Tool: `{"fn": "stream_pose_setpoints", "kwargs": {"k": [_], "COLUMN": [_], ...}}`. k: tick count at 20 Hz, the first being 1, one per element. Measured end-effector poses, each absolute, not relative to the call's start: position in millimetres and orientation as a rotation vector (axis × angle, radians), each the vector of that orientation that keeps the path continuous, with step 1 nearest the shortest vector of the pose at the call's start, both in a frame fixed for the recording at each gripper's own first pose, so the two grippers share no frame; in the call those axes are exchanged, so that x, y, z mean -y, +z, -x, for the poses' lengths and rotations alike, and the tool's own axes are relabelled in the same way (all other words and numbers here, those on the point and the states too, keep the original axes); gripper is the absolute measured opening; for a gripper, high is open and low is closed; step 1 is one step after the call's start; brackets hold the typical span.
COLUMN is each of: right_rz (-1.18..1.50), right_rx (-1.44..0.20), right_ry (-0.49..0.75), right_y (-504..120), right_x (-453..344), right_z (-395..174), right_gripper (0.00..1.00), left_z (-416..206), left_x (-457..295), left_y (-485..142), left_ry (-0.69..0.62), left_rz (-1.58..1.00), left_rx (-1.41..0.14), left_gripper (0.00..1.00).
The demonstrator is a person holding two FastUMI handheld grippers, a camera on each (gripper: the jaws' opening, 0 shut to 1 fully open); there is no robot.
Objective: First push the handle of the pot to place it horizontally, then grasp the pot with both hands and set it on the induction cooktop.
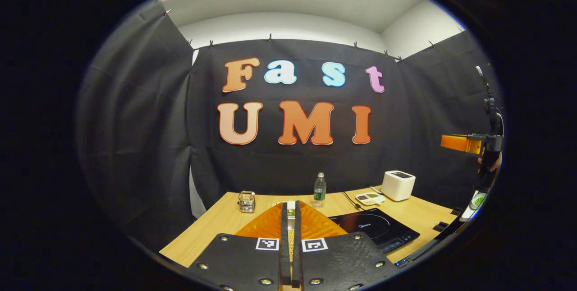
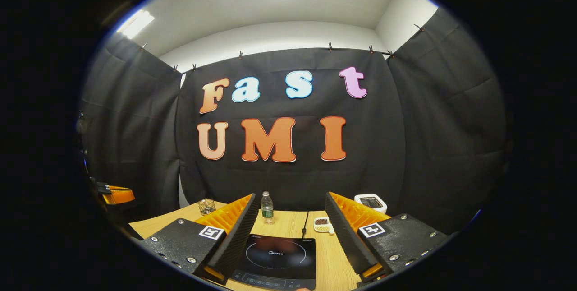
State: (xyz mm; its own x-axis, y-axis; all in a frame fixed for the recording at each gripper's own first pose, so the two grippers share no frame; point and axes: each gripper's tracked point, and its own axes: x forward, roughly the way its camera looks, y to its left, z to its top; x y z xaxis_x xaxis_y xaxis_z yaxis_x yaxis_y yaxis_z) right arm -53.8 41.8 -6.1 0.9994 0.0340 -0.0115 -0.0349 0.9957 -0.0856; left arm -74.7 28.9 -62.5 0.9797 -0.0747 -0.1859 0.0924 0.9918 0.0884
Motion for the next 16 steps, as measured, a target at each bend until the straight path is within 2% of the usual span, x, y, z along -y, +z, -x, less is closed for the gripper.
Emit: {"fn": "stream_pose_setpoints", "kwargs": {"k": [9,10,11,16], "right_rz": [0.078,0.077,0.076,0.076], "right_rx": [-0.032,-0.034,-0.036,-0.055], "right_ry": [0.039,0.041,0.043,0.051], "right_y": [-15.6,-16.7,-18.4,-26.3], "right_x": [-45.2,-46.2,-47.6,-51.6], "right_z": [44.3,43.5,42.8,38.8], "right_gripper": [0.93,0.98,0.93,0.94], "left_z": [75.7,77.1,76.4,83.7], "left_x": [-55.1,-57.6,-62.0,-72.3], "left_y": [-152.8,-163.5,-172.6,-214.8], "left_ry": [-0.03,-0.023,-0.014,0.009], "left_rz": [-0.077,-0.079,-0.081,-0.053], "left_rx": [-0.379,-0.403,-0.425,-0.509], "left_gripper": [0.04,0.04,0.04,0.04]}}
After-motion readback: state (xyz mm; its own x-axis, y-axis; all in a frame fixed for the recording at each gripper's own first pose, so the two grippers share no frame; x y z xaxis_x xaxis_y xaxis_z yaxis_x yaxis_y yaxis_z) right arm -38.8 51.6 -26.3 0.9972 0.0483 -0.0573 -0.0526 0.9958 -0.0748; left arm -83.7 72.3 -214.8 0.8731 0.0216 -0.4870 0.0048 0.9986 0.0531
